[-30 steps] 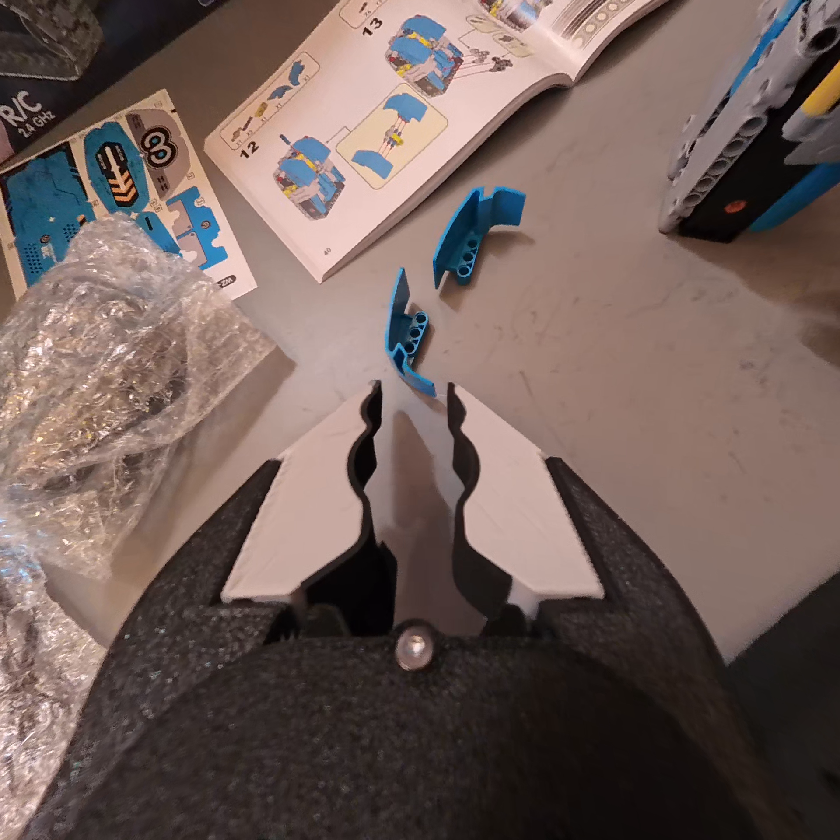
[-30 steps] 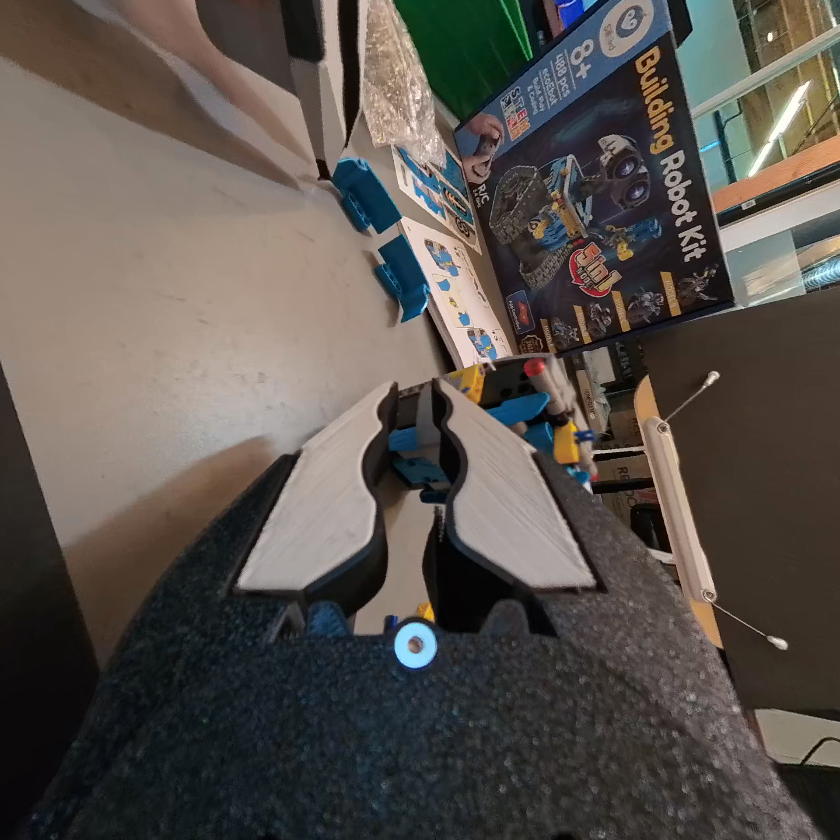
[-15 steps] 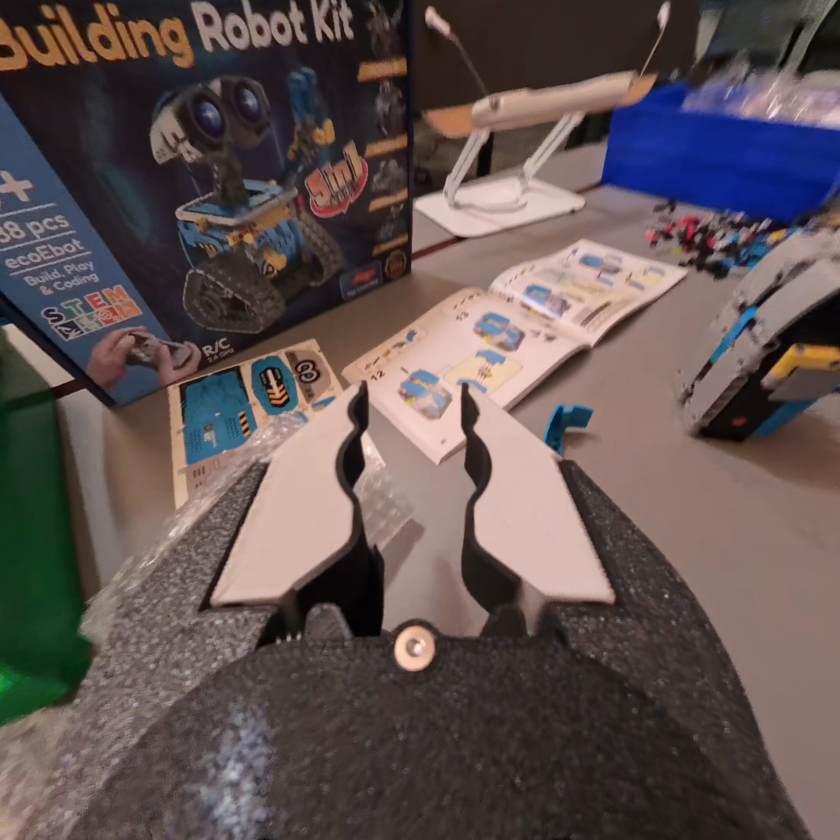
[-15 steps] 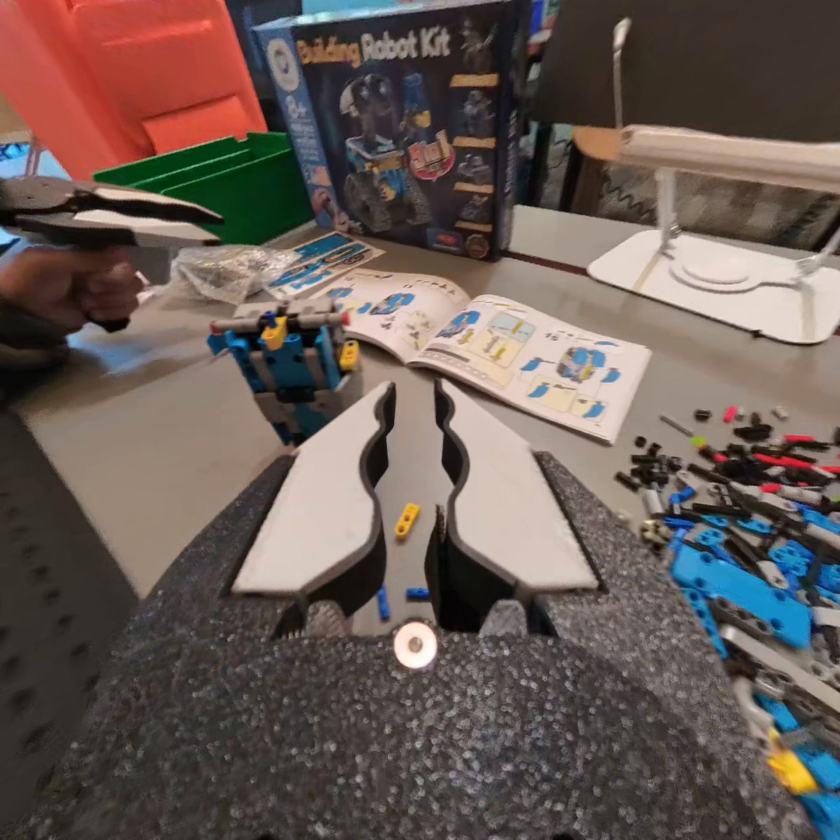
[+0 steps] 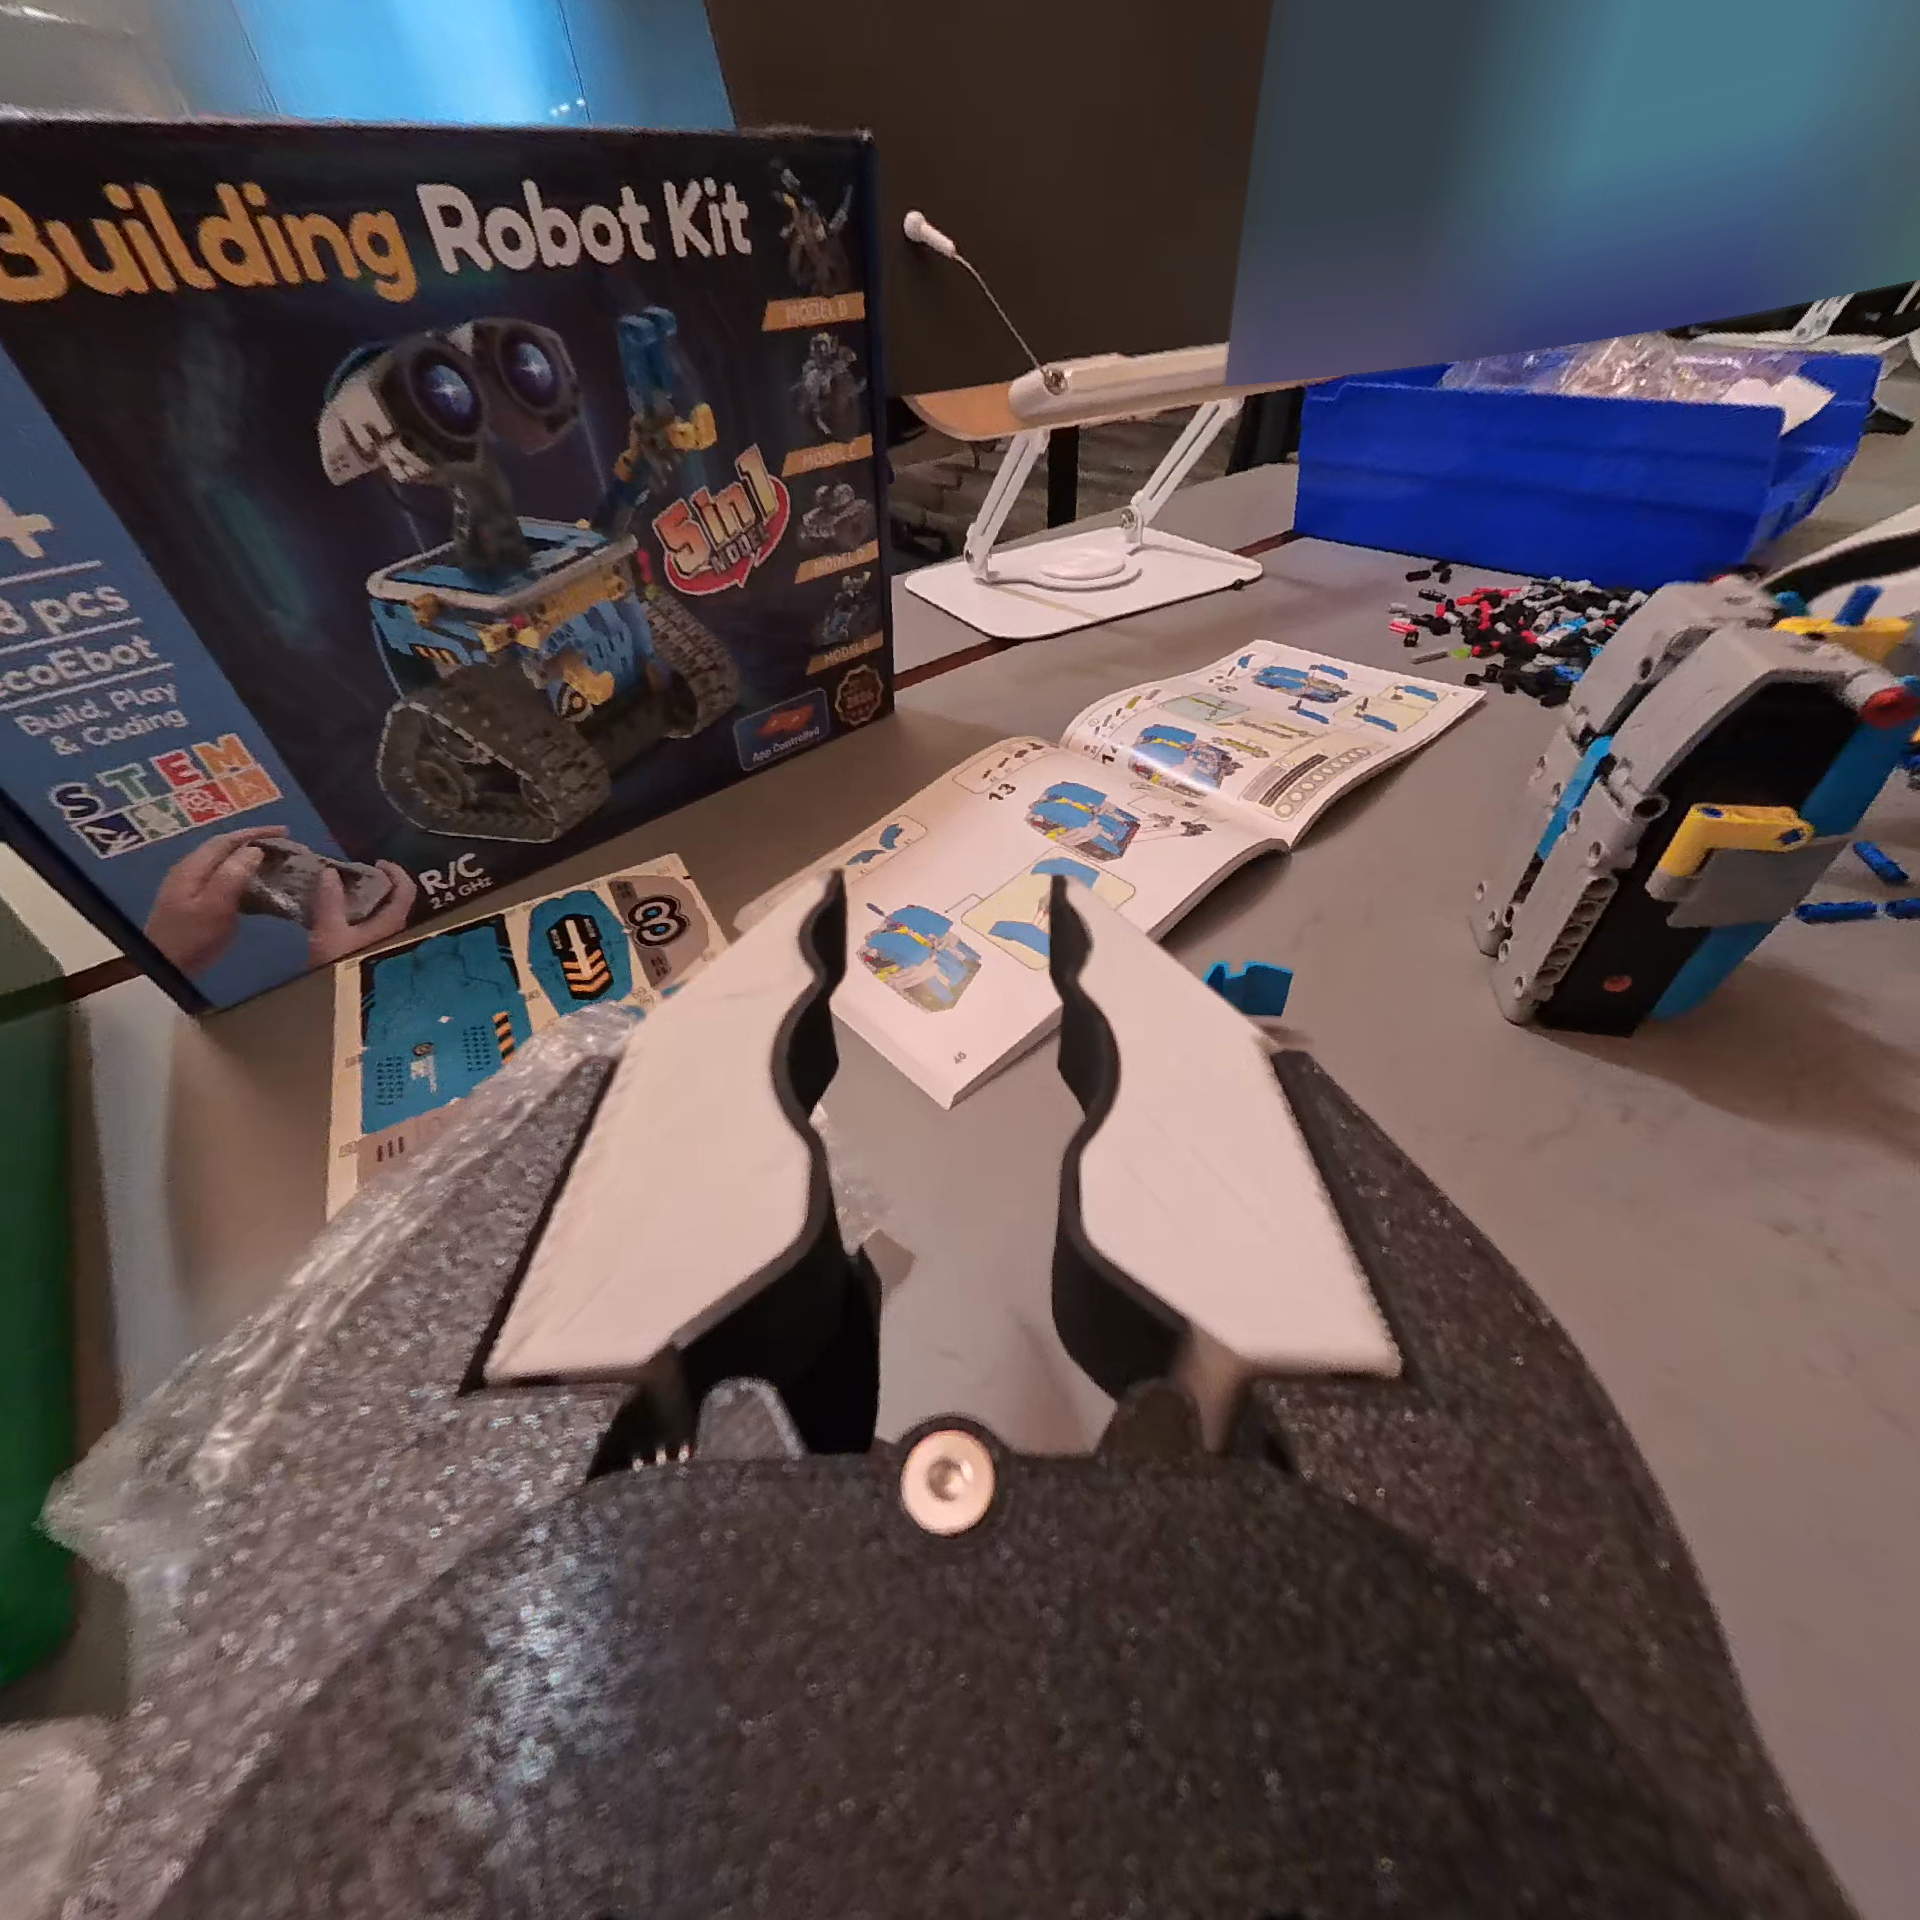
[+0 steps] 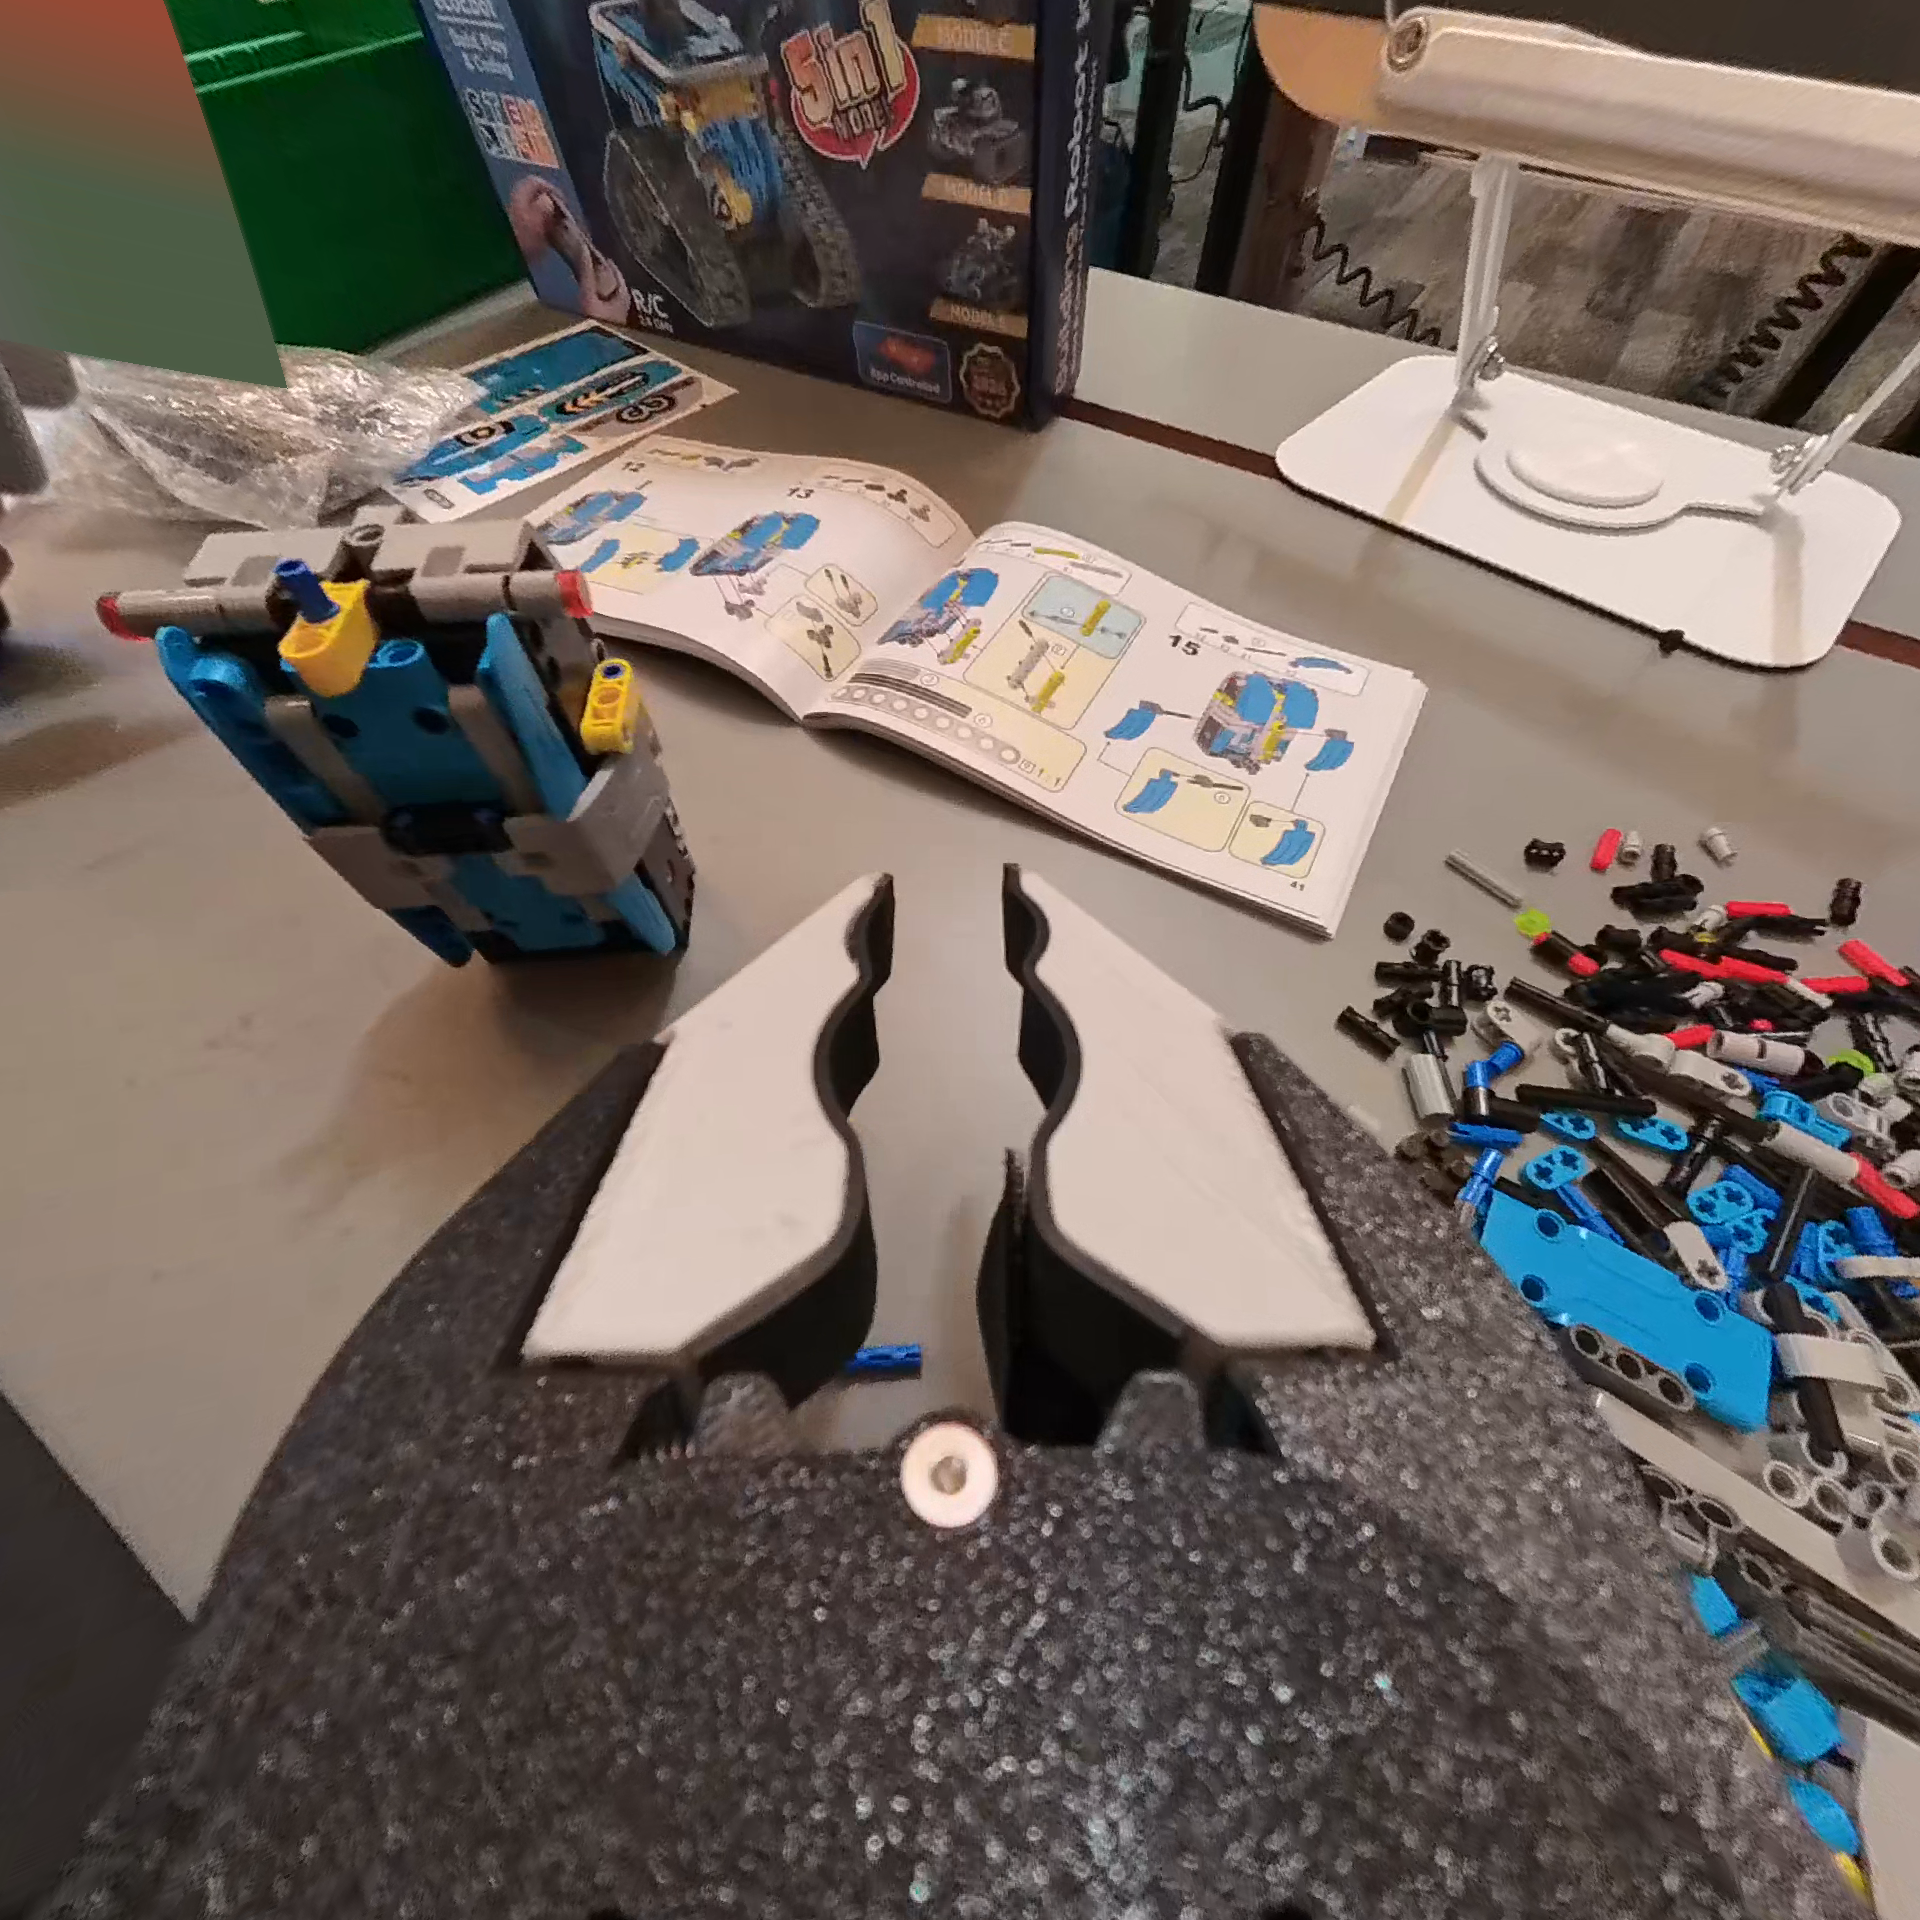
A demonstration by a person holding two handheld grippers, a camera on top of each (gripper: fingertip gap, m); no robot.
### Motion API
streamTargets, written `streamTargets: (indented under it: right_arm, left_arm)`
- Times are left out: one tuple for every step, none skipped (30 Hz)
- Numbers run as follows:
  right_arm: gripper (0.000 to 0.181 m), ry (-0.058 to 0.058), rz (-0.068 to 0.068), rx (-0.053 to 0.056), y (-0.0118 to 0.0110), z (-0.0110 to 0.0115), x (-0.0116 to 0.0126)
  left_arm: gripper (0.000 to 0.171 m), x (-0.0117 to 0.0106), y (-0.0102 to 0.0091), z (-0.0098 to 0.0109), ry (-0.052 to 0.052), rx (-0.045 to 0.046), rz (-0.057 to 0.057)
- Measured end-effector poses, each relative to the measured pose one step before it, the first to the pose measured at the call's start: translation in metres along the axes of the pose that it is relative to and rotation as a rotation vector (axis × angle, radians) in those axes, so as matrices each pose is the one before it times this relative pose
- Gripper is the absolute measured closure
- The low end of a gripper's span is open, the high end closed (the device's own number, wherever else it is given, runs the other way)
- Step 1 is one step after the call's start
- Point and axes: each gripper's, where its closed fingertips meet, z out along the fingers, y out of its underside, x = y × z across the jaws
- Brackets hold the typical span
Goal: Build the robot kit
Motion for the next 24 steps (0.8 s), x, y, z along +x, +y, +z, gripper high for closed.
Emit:
streamTargets:
  right_arm:
    - [0.160,0.0005,0.0084,0.0005,-0.00016,0.00046,0.00149]
    - [0.160,-0.0011,0.0108,-0.0016,0.00021,0.00057,0.00156]
    - [0.160,-0.0050,0.0118,-0.0011,0.00016,0.00047,0.00098]
    - [0.160,-0.0083,0.0138,0.0017,-0.00021,0.00051,0.00065]
    - [0.160,-0.0065,0.0159,0.0006,0.00000,0.00045,0.00076]
    - [0.160,-0.0043,0.0154,-0.0020,0.00030,0.00028,0.00123]
    - [0.160,-0.0033,0.0142,-0.0014,0.00031,0.00030,0.00120]
    - [0.160,-0.0047,0.0141,-0.0002,0.00022,0.00015,0.00086]
    - [0.161,-0.0074,0.0138,-0.0009,0.00023,0.00001,0.00035]
    - [0.160,-0.0078,0.0126,0.0000,0.00007,-0.00011,0.00006]
    - [0.160,-0.0046,0.0097,0.0023,-0.00030,-0.00024,0.00031]
    - [0.160,-0.0019,0.0065,0.0028,-0.00032,-0.00021,0.00056]
    - [0.160,-0.0010,0.0049,-0.0003,0.00020,0.00023,0.00048]
    - [0.160,-0.0001,0.0040,-0.0048,0.00075,0.00039,0.00050]
    - [0.160,0.0001,0.0026,-0.0047,0.00071,0.00050,0.00044]
    - [0.160,-0.0009,0.0012,-0.0018,0.00038,0.00047,0.00002]
    - [0.160,-0.0010,0.0002,-0.0001,-0.00007,0.00014,-0.00005]
    - [0.160,-0.0001,-0.0001,-0.0002,0.00003,0.00023,0.00002]
    - [0.160,0.0001,0.0002,-0.0010,0.00010,0.00019,0.00016]
    - [0.160,-0.0006,0.0001,-0.0008,0.00011,0.00019,-0.00006]
    - [0.160,0.0009,0.0001,0.0006,-0.00012,0.00006,0.00025]
    - [0.161,0.0016,0.0004,0.0003,-0.00004,0.00016,0.00040]
    - [0.160,0.0002,0.0016,-0.0009,0.00018,0.00019,0.00018]
    - [0.160,-0.0008,0.0021,-0.0010,0.00020,0.00013,0.00009]
  left_arm:
    - [0.133,0.00009,0.00274,0.00165,-0.0028,-0.01008,0.0037]
    - [0.133,-0.00001,0.00169,0.00151,-0.0014,-0.00805,0.0021]
    - [0.133,0.00018,0.00071,0.00108,0.0023,-0.00525,-0.0003]
    - [0.133,-0.00050,0.00035,0.00090,-0.0011,-0.00212,-0.0020]
    - [0.133,-0.00067,0.00105,0.00093,0.0003,-0.00502,-0.0042]
    - [0.133,-0.00065,0.00147,0.00107,0.0019,-0.00926,-0.0070]
    - [0.133,-0.00135,0.00083,0.00081,-0.0024,-0.00635,-0.0082]
    - [0.133,-0.00194,0.00049,0.00044,-0.0055,-0.00238,-0.0088]
    - [0.134,-0.00158,0.00040,0.00043,-0.0029,-0.00250,-0.0107]
    - [0.134,-0.00100,0.00065,0.00056,0.0016,-0.00410,-0.0108]
    - [0.134,-0.00073,0.00051,0.00057,0.0019,-0.00408,-0.0089]
    - [0.134,-0.00069,0.00043,0.00045,0.0001,-0.00253,-0.0065]
    - [0.134,-0.00060,0.00000,0.00018,-0.0013,-0.00032,-0.0039]
    - [0.134,0.00015,0.00013,0.00026,0.0014,-0.00063,-0.0009]
    - [0.134,0.00082,0.00073,0.00061,0.0044,-0.00521,0.0023]
    - [0.133,0.00011,0.00050,0.00046,-0.0014,-0.00396,0.0036]
    - [0.133,0.00035,0.00015,0.00018,-0.0015,-0.00065,0.0043]
    - [0.133,0.00082,0.00031,0.00023,0.0026,-0.00208,0.0041]
    - [0.133,0.00036,0.00023,0.00022,0.0007,-0.00223,0.0028]
    - [0.133,0.00006,-0.00007,-0.00005,-0.0013,0.00067,0.0016]
    - [0.133,0.00018,-0.00010,-0.00008,0.0008,0.00095,0.0008]
    - [0.134,-0.00019,-0.00020,-0.00003,-0.0010,0.00085,-0.0004]
    - [0.134,-0.00037,-0.00021,-0.00019,-0.0016,0.00202,-0.0014]
    - [0.134,-0.00010,-0.00010,-0.00005,0.0010,0.00012,-0.0017]
